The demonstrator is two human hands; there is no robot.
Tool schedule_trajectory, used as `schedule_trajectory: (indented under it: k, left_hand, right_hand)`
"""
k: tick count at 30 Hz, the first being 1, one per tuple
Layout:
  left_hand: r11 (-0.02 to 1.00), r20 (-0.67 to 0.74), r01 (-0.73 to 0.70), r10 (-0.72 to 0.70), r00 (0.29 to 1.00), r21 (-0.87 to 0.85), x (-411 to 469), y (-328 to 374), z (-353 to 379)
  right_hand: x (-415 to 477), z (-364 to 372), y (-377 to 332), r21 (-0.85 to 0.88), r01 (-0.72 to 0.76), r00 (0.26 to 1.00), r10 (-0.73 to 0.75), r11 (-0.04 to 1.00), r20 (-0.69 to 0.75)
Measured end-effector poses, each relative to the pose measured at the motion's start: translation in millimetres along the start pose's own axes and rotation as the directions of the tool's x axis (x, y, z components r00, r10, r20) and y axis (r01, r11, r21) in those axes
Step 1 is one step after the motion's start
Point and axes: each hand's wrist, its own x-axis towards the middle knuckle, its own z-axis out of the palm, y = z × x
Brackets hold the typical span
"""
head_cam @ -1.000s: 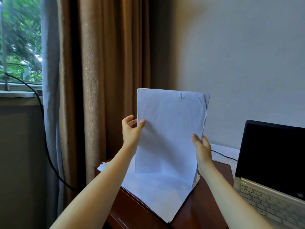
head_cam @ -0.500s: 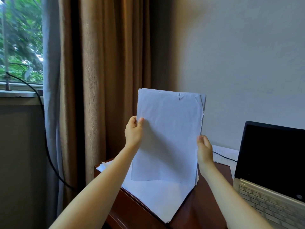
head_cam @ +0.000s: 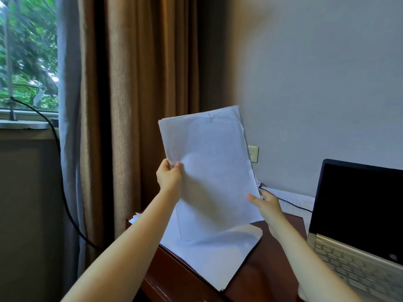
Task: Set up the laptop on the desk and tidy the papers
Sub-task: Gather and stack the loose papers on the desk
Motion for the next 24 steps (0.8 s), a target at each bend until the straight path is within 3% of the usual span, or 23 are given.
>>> schedule_trajectory:
  k: [3,6,8,10,13,19,24]
  left_hand:
    - [0.996,-0.055,0.086,-0.088,0.995,-0.04,-4,-4,-3]
    - [0.979,-0.098,0.175,-0.186,0.978,-0.108,-6,-13,-4]
    - [0.966,-0.115,0.221,-0.236,0.965,-0.135,-12,-18,-6]
    - [0.957,-0.138,0.259,-0.276,0.951,-0.129,-19,-22,-10]
    - [0.942,-0.206,0.314,-0.333,0.92,-0.12,-29,-29,-17]
    - [0.964,-0.287,0.265,-0.257,0.923,-0.011,-37,-38,-41]
    - [0.939,-0.346,0.326,-0.272,0.898,0.109,-46,-45,-50]
  right_hand:
    - [-4,-6,4,0.201,-0.168,0.986,0.167,0.965,0.02]
    - [-7,-7,7,0.481,-0.272,0.959,0.276,0.834,0.064]
    - [-12,-5,10,0.424,-0.336,0.942,0.306,0.841,0.14]
    - [-18,-2,12,0.249,-0.364,0.929,0.33,0.898,0.169]
    - [-16,-1,14,0.101,-0.361,0.931,0.352,0.927,0.092]
    - [-17,-5,20,0.041,-0.389,0.92,0.386,0.92,0.061]
    - [-23,-6,30,-0.026,-0.435,0.9,0.436,0.9,0.024]
